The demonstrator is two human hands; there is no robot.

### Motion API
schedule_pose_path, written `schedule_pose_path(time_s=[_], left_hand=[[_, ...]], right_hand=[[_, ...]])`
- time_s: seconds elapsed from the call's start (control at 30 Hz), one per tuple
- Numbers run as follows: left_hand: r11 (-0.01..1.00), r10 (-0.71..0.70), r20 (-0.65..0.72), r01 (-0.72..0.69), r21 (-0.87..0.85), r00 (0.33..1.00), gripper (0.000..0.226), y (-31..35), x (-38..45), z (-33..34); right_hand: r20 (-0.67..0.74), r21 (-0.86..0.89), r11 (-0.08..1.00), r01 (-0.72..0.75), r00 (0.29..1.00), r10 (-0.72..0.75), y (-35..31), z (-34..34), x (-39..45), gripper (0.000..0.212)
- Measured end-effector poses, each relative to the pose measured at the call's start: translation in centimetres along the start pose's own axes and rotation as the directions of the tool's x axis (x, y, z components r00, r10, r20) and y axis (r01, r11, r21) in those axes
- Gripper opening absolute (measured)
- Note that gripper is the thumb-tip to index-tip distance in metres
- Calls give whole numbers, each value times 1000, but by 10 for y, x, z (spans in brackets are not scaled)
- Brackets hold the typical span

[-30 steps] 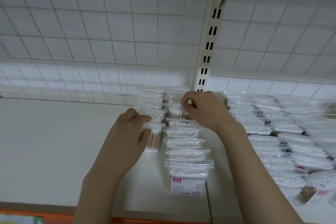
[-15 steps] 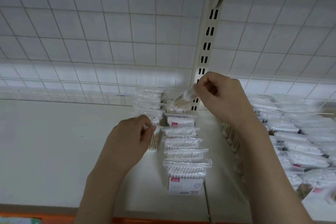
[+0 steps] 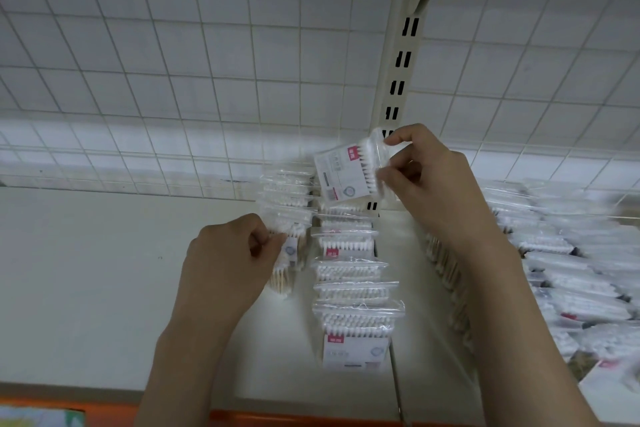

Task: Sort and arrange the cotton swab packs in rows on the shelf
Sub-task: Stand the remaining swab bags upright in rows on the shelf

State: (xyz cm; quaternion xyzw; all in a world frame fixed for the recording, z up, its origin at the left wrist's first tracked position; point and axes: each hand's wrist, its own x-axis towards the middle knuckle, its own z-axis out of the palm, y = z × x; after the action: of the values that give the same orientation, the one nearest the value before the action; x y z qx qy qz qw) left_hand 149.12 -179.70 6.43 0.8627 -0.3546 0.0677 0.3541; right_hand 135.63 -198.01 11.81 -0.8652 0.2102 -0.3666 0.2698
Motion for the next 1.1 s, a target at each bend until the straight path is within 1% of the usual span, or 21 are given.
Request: schedule_pose_path(time_s=[0.07, 0.1, 0.2, 0.27, 0.33, 0.47, 0.6, 0.73, 0.9, 0.97, 1.1], left_hand=[[999, -20, 30, 18, 45, 999, 26, -2, 0, -6], [998, -24, 52, 21, 62, 998, 23, -2, -1, -10], [992, -20, 136, 2, 130, 991, 13, -3, -1, -24], [987, -11, 176, -17, 160, 984, 13, -4, -2, -32], [984, 19, 193, -53, 170, 981, 18, -5, -3, -37], [983, 95, 165, -119, 140, 982, 21, -6, 0, -32], [982, 158, 185, -174, 73, 970, 21, -5, 7, -20], [975, 200, 144, -212, 66, 969, 21, -6, 16, -11], [972, 223, 117, -230, 54, 968, 19, -3, 26, -1], [971, 229, 126, -236, 41, 965, 19, -1, 26, 1], [963, 251, 142, -262, 68, 958, 25, -5, 26, 1]], right_hand=[[2, -5, 1000, -1, 1000, 1, 1, 1, -1, 32], [0, -15, 1000, -5, 1000, 5, 1, 1, -1, 32], [-5, -70, 997, -13, 1000, 13, 3, 2, 0, 20], [8, -98, 995, -3, 1000, 4, 3, 2, 0, 17], [24, -117, 993, 13, 1000, -11, 3, 3, -1, 17], [20, -98, 995, 24, 1000, -23, 3, 3, -2, 16], [24, -108, 994, 29, 999, -27, 4, 1, -4, 15], [31, -124, 991, 52, 998, -48, 4, -4, -5, 15], [32, -126, 989, 80, 997, -76, 3, -9, -6, 15], [31, -131, 988, 77, 997, -73, 3, -10, -6, 16], [9, -149, 987, 53, 999, -53, 4, -9, -7, 16]])
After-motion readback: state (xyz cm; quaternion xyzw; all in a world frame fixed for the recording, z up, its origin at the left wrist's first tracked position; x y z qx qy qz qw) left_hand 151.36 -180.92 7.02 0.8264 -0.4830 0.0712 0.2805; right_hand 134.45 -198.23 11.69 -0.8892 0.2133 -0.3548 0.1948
